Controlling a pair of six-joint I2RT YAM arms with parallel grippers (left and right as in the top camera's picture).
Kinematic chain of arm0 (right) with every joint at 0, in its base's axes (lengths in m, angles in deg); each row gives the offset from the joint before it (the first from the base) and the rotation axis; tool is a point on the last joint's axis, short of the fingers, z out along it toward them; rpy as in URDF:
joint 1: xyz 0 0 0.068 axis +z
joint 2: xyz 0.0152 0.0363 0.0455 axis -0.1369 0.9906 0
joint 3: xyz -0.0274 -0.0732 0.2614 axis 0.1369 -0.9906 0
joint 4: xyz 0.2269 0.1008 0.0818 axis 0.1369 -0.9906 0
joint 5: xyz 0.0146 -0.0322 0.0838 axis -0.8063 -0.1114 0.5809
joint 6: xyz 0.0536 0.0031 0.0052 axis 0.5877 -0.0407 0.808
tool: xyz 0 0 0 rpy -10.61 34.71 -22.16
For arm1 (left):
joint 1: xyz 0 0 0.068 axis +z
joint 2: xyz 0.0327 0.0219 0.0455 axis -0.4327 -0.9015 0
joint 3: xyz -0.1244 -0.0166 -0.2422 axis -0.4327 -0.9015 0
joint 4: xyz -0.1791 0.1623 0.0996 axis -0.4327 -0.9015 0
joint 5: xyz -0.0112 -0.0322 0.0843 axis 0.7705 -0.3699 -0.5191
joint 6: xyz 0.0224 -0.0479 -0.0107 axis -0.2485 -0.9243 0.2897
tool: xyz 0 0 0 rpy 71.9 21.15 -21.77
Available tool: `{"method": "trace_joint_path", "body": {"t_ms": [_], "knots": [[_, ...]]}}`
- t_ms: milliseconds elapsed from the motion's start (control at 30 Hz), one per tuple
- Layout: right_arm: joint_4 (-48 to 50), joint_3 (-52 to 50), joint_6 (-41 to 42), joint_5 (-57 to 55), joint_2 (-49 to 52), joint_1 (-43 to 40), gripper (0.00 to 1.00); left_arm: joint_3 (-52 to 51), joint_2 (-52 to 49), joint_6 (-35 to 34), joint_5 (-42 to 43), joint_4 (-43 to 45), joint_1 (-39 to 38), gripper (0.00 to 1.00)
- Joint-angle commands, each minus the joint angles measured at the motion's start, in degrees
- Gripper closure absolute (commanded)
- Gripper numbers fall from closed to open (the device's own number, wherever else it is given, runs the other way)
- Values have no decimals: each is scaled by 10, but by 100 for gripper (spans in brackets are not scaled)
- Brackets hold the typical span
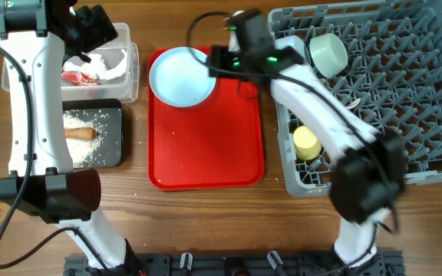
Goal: Sort waste into correct bins and load items into the dishwasher rack
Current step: 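Grasp the rim of the white plate with the right gripper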
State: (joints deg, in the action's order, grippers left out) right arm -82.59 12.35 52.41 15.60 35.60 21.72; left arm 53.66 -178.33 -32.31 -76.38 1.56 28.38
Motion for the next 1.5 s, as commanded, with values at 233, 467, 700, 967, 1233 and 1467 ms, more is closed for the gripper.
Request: {"method": "trace_joint_path", "body": {"t_ms": [233,467,700,967,1233,1467], "knots": [[5,55,-10,-13,118,17,40,0,-5,-5,-7,0,0,0],[7,54,23,-37,166,33,50,0,-5,-5,-7,0,0,0],[-25,54,66,-37,177,33,58,0,-5,-5,-7,0,0,0],[-59,54,82,-18,181,30,76,0,-5,-5,-7,0,0,0],[-110,55,71,15,156,11,96,0,-5,-5,-7,0,0,0],[-130,55,-73,-73,46,5,96,0,-5,-5,-7,0,0,0]]}}
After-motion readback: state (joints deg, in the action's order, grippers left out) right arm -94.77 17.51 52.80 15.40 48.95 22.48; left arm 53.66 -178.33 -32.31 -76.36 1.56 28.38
